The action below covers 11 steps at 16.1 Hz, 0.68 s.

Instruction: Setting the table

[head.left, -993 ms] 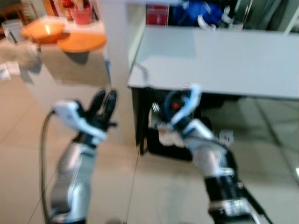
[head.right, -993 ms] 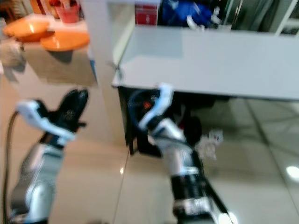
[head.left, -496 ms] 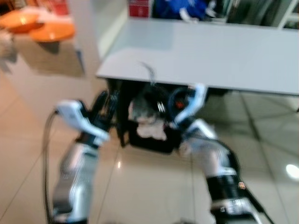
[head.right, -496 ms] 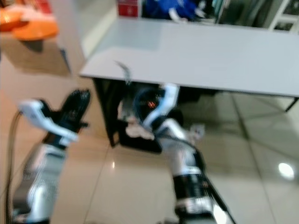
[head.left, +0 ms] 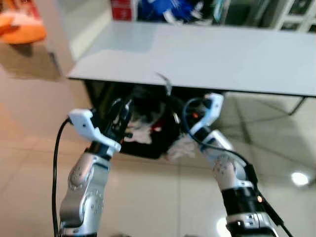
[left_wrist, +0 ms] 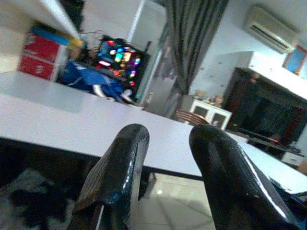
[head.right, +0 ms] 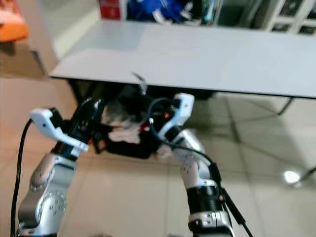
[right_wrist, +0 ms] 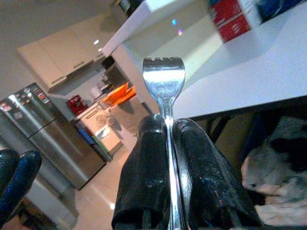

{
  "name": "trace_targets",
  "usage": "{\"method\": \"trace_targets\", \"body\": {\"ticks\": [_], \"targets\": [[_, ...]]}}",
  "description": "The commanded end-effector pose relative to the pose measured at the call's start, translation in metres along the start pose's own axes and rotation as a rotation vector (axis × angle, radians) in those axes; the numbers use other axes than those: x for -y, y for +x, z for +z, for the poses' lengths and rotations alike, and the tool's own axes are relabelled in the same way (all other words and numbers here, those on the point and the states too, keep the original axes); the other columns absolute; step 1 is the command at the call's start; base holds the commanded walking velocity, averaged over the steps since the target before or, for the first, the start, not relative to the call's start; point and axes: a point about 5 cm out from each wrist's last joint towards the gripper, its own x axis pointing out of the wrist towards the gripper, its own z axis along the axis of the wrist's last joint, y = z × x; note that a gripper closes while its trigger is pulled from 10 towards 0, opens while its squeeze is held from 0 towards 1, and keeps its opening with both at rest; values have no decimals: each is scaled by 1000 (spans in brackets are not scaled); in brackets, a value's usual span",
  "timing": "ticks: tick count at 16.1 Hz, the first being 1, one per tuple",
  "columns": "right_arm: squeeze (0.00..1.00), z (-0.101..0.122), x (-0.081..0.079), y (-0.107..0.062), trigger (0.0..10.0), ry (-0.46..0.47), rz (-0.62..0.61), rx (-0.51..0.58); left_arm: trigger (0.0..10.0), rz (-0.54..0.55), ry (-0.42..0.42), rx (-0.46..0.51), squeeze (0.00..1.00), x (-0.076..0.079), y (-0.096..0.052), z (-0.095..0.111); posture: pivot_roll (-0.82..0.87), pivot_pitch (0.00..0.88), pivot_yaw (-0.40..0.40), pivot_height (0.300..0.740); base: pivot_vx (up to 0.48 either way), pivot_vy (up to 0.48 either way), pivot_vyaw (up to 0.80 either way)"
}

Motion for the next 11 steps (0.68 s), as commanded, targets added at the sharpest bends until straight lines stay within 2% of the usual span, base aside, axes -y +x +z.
{"method": "trace_targets", "body": {"ticks": [1, 4, 5, 7, 8, 9, 11], "targets": [[0, 1, -7, 6, 10000, -4, 24, 6, 10000, 5, 20, -9, 0, -4, 0, 1, -113, 33, 18, 740, 0, -424, 0], [0, -4, -2, 0, 10000, -16, -6, -11, 10000, 7, 17, -23, 0, -3, -1, -4, -121, 39, 16, 740, 0, -426, 0], [0, -7, 1, -3, 10000, -17, -27, -16, 10000, 14, 17, -56, 0, -3, -4, -10, -125, 36, 18, 740, 0, -424, 0], [0, -16, 14, -11, 10000, -33, -109, -64, 10000, 82, 96, -143, 0, -11, -8, -27, -123, 36, 12, 740, 142, 0, 0], [0, -22, 21, -16, 10000, -73, -149, -101, 10000, 85, 106, -181, 0, -14, -13, -34, -125, 39, 12, 740, 0, 0, 0], [0, -28, 29, -22, 10000, -73, -191, -133, 10000, 97, 146, -212, 0, -20, -19, -40, -126, 39, 12, 740, 270, 0, -800], [0, -32, 40, -32, 10000, -118, -247, -153, 10000, 133, 146, -249, 0, -29, -28, -47, -133, 43, 13, 740, 465, 0, -800]]}}
